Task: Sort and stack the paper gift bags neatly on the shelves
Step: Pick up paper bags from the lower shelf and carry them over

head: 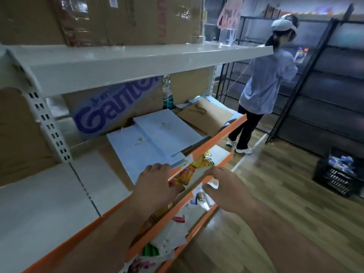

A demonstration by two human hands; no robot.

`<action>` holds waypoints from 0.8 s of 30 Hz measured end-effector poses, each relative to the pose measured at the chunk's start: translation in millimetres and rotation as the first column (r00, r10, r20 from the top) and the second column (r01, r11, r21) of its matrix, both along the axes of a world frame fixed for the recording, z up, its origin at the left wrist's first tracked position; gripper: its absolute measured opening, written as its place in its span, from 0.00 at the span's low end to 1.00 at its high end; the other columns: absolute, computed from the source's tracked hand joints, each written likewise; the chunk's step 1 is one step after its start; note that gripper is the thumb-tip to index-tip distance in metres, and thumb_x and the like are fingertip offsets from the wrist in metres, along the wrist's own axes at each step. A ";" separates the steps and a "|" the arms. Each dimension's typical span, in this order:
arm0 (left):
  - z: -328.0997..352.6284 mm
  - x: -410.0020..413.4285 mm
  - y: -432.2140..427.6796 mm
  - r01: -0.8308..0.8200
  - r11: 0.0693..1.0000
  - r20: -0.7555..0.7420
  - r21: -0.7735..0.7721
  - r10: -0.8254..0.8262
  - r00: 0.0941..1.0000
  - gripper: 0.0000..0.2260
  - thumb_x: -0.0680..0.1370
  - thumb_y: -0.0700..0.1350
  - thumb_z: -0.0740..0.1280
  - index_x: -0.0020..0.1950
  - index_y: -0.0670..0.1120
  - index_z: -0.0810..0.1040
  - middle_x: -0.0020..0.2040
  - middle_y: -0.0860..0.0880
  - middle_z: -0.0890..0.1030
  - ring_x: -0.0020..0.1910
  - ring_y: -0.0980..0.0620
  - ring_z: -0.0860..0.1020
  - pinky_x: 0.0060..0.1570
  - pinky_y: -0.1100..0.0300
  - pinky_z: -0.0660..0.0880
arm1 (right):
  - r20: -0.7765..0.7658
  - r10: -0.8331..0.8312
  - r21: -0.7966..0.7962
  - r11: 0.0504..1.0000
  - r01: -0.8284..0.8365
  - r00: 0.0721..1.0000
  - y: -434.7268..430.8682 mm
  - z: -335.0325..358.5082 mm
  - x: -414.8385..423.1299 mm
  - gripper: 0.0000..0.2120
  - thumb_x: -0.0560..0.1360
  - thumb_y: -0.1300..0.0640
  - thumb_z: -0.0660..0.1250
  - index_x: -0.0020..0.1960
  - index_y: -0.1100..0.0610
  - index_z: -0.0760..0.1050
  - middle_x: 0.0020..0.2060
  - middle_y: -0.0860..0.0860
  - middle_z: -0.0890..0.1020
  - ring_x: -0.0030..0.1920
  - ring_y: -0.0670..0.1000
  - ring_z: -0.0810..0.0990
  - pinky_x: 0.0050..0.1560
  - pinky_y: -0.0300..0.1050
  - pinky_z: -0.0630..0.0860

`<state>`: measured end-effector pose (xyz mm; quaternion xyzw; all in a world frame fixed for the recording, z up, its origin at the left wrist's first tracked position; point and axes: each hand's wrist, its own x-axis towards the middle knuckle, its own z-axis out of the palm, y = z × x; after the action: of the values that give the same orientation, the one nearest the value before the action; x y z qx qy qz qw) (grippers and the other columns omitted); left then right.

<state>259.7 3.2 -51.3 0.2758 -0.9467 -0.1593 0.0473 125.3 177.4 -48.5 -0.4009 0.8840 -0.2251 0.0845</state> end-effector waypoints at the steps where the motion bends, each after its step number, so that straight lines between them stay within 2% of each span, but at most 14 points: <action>1: 0.7 -10.5 -4.9 0.004 1.000 -0.004 0.003 -0.004 1.000 0.25 0.76 0.59 0.65 0.70 0.49 0.69 0.65 0.48 0.74 0.64 0.45 0.70 0.61 0.51 0.70 | 0.003 -0.001 0.007 1.000 0.001 1.000 -5.5 0.8 -10.9 0.19 0.77 0.47 0.66 0.67 0.48 0.75 0.61 0.44 0.76 0.61 0.48 0.76 0.60 0.46 0.74; 4: 0.2 -42.3 -21.1 -0.005 1.000 -0.024 -0.002 0.005 1.000 0.25 0.75 0.60 0.66 0.69 0.49 0.71 0.63 0.49 0.75 0.63 0.47 0.71 0.60 0.51 0.72 | -0.001 0.017 0.009 1.000 -0.017 1.000 -23.6 0.7 -49.3 0.19 0.77 0.49 0.68 0.66 0.50 0.77 0.59 0.47 0.78 0.59 0.51 0.78 0.58 0.48 0.75; 7: -0.7 -73.7 -33.0 -0.058 0.998 -0.041 0.009 0.059 0.997 0.23 0.74 0.62 0.67 0.63 0.50 0.74 0.58 0.50 0.76 0.59 0.49 0.73 0.54 0.52 0.76 | 0.059 0.015 -0.019 1.000 -0.014 0.998 -41.8 -2.7 -92.6 0.17 0.76 0.49 0.69 0.64 0.49 0.77 0.54 0.44 0.77 0.56 0.50 0.79 0.52 0.44 0.75; 9: -2.5 -93.7 -37.7 -0.110 0.994 -0.057 0.004 0.110 0.992 0.22 0.74 0.63 0.66 0.61 0.51 0.75 0.56 0.51 0.77 0.58 0.49 0.75 0.52 0.52 0.77 | 0.100 0.008 -0.030 1.000 -0.005 0.995 -54.5 -4.7 -124.1 0.16 0.76 0.48 0.68 0.63 0.47 0.77 0.55 0.42 0.77 0.56 0.47 0.78 0.52 0.41 0.74; 11: -4.3 -114.7 -42.4 -0.175 0.984 -0.060 0.000 0.175 0.983 0.23 0.74 0.63 0.65 0.64 0.50 0.75 0.59 0.50 0.77 0.59 0.49 0.75 0.53 0.51 0.78 | 0.130 -0.001 -0.052 0.999 0.007 0.991 -68.2 -7.1 -159.9 0.14 0.76 0.49 0.68 0.62 0.46 0.78 0.54 0.41 0.78 0.54 0.46 0.79 0.51 0.40 0.74; 13: -5.5 -136.7 -48.2 -0.237 0.971 -0.048 -0.004 0.237 0.970 0.26 0.75 0.61 0.66 0.68 0.49 0.73 0.63 0.49 0.76 0.62 0.48 0.73 0.55 0.50 0.77 | 0.114 -0.006 -0.076 0.997 0.015 0.994 -80.8 -10.1 -195.7 0.09 0.77 0.50 0.68 0.57 0.43 0.79 0.45 0.41 0.78 0.46 0.46 0.79 0.41 0.36 0.72; 15: -6.4 -157.5 -51.0 -0.323 0.946 -0.027 -0.002 0.323 0.946 0.28 0.76 0.59 0.66 0.72 0.47 0.71 0.67 0.47 0.73 0.66 0.47 0.70 0.59 0.51 0.75 | 0.086 -0.014 -0.084 0.996 0.021 0.996 -92.3 -13.1 -231.7 0.05 0.76 0.49 0.68 0.52 0.43 0.80 0.41 0.45 0.81 0.44 0.50 0.82 0.36 0.38 0.71; 17: -6.9 -176.6 -50.3 -0.420 0.908 0.009 0.003 0.420 0.908 0.29 0.77 0.60 0.65 0.74 0.48 0.68 0.70 0.47 0.70 0.69 0.46 0.68 0.62 0.51 0.72 | 0.114 -0.011 -0.085 0.996 0.021 0.993 -102.6 -15.6 -266.5 0.08 0.76 0.48 0.69 0.53 0.47 0.81 0.47 0.50 0.84 0.51 0.56 0.82 0.42 0.42 0.72; 19: -7.2 -192.7 -48.2 -0.520 0.854 0.057 -0.001 0.520 0.852 0.30 0.77 0.61 0.65 0.75 0.49 0.67 0.72 0.46 0.68 0.69 0.44 0.67 0.62 0.50 0.72 | 0.173 -0.023 -0.056 0.998 0.033 0.985 -109.2 -17.7 -298.6 0.11 0.75 0.47 0.69 0.53 0.50 0.81 0.49 0.51 0.84 0.54 0.57 0.81 0.45 0.44 0.72; 24: -6.8 -222.5 -46.4 -0.721 0.693 0.130 0.005 0.714 0.688 0.30 0.75 0.60 0.67 0.72 0.48 0.67 0.70 0.43 0.67 0.67 0.40 0.67 0.59 0.48 0.72 | 0.309 -0.069 0.009 0.998 0.069 0.949 -123.2 -33.9 -360.9 0.13 0.70 0.47 0.67 0.52 0.52 0.77 0.45 0.53 0.84 0.50 0.58 0.82 0.49 0.48 0.78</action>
<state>37.1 -43.2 -58.2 0.6340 -0.7598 -0.1376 0.0421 -235.6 54.2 -82.3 -0.3296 0.8731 -0.2889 0.2134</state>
